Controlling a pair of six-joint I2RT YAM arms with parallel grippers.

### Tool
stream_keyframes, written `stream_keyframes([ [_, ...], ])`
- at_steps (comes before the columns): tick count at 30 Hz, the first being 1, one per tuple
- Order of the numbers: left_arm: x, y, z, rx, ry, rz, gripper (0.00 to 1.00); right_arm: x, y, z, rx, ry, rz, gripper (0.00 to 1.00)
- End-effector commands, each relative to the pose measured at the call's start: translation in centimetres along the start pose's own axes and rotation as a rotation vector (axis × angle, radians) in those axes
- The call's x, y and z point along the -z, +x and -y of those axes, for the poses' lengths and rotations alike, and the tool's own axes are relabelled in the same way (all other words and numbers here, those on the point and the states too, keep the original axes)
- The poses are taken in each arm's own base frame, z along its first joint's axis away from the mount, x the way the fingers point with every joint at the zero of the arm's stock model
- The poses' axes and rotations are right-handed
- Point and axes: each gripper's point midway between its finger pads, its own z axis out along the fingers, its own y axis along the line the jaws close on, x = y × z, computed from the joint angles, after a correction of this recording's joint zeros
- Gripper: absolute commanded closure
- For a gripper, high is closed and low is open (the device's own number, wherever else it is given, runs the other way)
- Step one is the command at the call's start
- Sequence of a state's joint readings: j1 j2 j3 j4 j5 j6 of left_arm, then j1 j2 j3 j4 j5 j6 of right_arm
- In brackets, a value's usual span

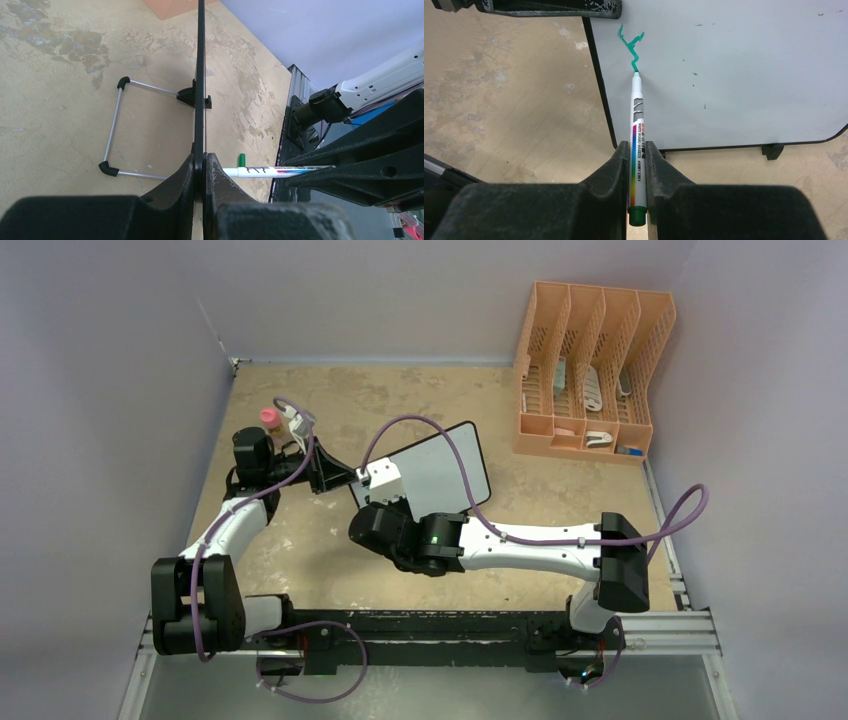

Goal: Write a sentence on the whiteboard

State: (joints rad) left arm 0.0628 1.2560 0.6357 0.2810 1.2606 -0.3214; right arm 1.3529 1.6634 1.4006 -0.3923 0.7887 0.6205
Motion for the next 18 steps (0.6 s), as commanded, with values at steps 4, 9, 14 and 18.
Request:
stream_keyframes([
  [4,-0.1,-0.8,1.4,-0.075,0.047,0.0,1.0,0.1,0.7,0.4,-0.019,0.01,-0.02,1.0],
  [9,-0.1,-0.7,1.4,-0.073,0.046,0.0,1.0,0.5,0.1,0.3,-0.029,-0.001,-0.01,1.0],
  [14,-0.1,-0.7,1.4,-0.074,0.046,0.001,1.0,1.6,-1.8,0.6,-0.054,-0.02,0.033,1.0],
  [18,0.0,-0.7,1.4,-0.074,0.045,0.001,1.0,2.4,-2.5,1.0,-0.065,-0.034,0.048,1.0],
])
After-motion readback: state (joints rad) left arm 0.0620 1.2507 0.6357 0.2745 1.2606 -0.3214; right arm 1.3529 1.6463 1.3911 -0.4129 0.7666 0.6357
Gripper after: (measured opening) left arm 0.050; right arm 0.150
